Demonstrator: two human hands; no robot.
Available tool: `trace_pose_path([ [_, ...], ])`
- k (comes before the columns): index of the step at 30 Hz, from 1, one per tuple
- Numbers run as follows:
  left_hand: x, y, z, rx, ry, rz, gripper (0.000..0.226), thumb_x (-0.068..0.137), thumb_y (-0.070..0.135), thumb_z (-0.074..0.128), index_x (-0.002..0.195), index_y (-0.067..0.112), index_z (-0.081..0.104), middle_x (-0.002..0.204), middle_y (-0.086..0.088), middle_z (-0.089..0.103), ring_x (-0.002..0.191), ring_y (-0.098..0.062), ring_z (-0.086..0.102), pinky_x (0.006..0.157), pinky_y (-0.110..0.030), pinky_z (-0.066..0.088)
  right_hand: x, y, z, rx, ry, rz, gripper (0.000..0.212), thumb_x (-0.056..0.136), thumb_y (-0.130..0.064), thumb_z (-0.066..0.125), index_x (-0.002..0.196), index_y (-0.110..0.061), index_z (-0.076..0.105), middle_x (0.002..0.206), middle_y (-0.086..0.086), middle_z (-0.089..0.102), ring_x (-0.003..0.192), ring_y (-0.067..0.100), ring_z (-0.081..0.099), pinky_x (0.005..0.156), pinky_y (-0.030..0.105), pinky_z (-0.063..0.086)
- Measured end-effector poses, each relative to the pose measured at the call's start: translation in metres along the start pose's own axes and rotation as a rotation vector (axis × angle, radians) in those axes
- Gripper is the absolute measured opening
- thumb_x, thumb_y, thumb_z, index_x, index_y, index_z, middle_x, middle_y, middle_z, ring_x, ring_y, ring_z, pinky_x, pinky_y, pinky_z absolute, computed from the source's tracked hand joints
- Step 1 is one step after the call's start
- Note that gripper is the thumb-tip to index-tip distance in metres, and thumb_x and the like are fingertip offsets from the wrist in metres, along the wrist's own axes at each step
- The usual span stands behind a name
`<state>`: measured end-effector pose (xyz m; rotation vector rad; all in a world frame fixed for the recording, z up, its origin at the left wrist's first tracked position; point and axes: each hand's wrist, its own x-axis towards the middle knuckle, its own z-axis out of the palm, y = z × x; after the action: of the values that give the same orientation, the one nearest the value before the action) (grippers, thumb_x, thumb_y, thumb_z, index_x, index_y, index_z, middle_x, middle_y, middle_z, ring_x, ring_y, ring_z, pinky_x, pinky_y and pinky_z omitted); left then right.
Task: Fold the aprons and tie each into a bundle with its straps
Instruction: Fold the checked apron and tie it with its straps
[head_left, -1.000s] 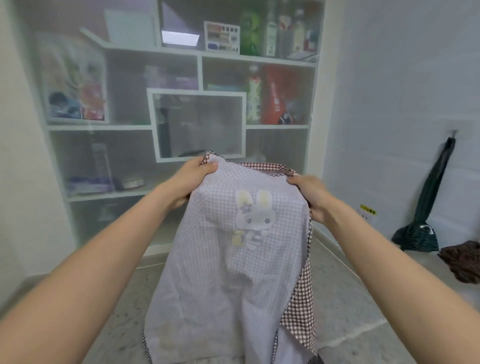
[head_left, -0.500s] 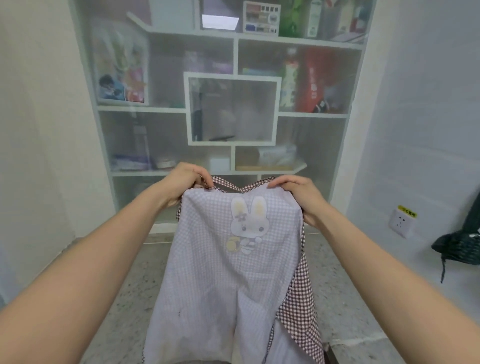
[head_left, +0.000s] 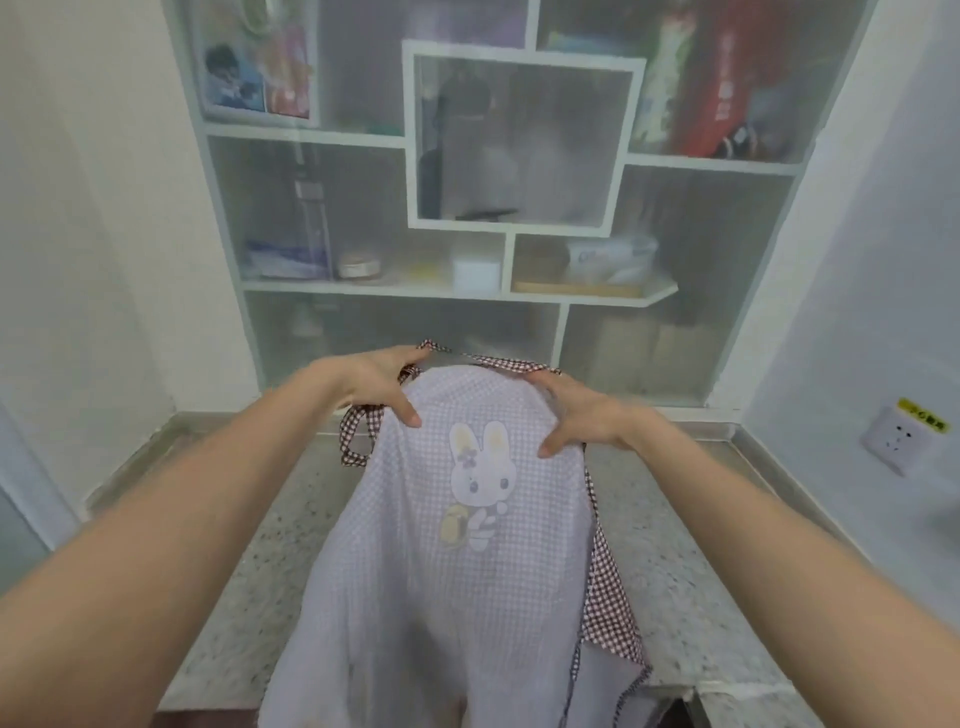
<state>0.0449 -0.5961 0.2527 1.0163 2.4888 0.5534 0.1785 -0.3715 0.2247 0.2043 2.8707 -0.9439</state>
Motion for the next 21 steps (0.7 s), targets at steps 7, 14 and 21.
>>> trace_pose_path([
  [7,0.118,-0.096,0.029,0.304,0.015,0.006,0.118,0.069,0.016,0.081,0.150,0.009,-0.005,0.158,0.000,-0.010,0.146,-0.014,0.002,0.115,-0.026,0.009,0.132,0.046,0.049,-0.258,-0.035,0.079,0.099,0.066,0.004,0.072,0.147,-0.018,0.020,0.143,0.006,0.031,0.137,0.026,0.023,0.112,0.032,0.022],
  [14,0.235,-0.176,0.059,0.395,0.000,0.017,0.113,0.074,0.019,0.077,0.148,0.001,-0.006,0.157,-0.003,-0.017,0.146,-0.013,0.002,0.115,-0.027,0.021,0.256,0.106,0.098,-0.208,-0.035,0.189,0.090,0.080,0.015,0.050,0.152,-0.022,0.009,0.158,-0.001,-0.004,0.145,0.024,0.007,0.119,0.035,0.011],
  [21,0.326,-0.243,0.112,0.253,-0.047,-0.058,0.099,0.080,0.012,0.071,0.150,0.008,0.001,0.158,-0.001,-0.010,0.145,-0.021,0.016,0.111,-0.032,0.030,0.334,0.157,0.150,-0.151,-0.138,0.326,0.084,0.089,0.008,0.046,0.151,-0.030,0.005,0.158,-0.008,-0.013,0.144,0.037,0.010,0.116,0.049,0.018],
])
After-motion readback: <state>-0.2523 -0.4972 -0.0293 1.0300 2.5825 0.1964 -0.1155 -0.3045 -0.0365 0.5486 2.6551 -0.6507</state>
